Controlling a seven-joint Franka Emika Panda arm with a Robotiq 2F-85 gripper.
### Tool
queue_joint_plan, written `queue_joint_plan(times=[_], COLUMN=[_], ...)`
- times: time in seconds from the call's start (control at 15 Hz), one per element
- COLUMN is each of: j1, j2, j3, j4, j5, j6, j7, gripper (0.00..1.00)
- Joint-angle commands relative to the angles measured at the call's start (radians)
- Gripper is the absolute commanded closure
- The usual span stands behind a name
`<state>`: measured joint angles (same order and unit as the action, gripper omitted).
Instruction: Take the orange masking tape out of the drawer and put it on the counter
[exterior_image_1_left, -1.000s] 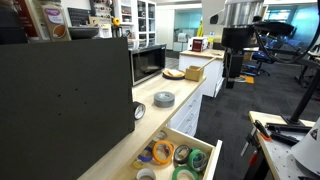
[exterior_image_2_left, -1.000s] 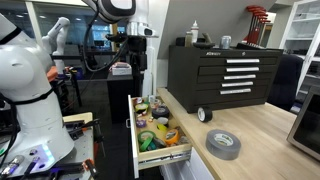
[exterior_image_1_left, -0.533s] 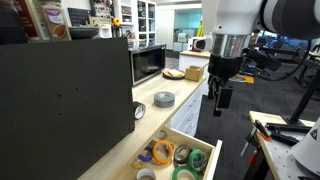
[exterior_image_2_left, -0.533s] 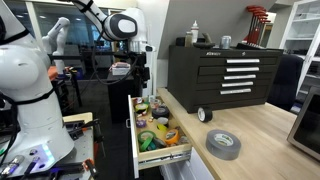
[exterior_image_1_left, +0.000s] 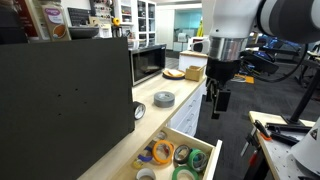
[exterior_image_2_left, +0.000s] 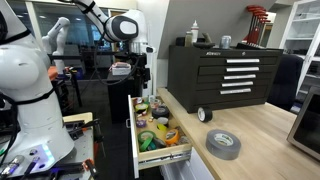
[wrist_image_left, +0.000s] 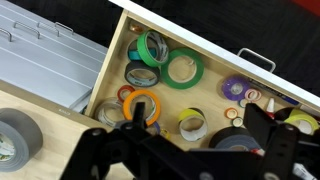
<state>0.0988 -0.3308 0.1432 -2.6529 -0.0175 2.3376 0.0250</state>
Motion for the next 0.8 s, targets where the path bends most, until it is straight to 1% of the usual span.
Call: queue_joint_plan(times=[0.0,0.33,0.53,0.73], j1=[0.008,0.029,0.025,0.025], j2=[0.041,0.176,0.284,0.391], j3=[0.014,0.064,0.094,0.081], j4=[-0.009,0.029,0.084,0.152], j5=[-0.019,-0.043,-0.130,-0.256], j6=[0.062,0.254,0.327,0.358], j7=[0.039,0.060,0.115,0.168], gripper=[0.00,0.00,0.00,0.00])
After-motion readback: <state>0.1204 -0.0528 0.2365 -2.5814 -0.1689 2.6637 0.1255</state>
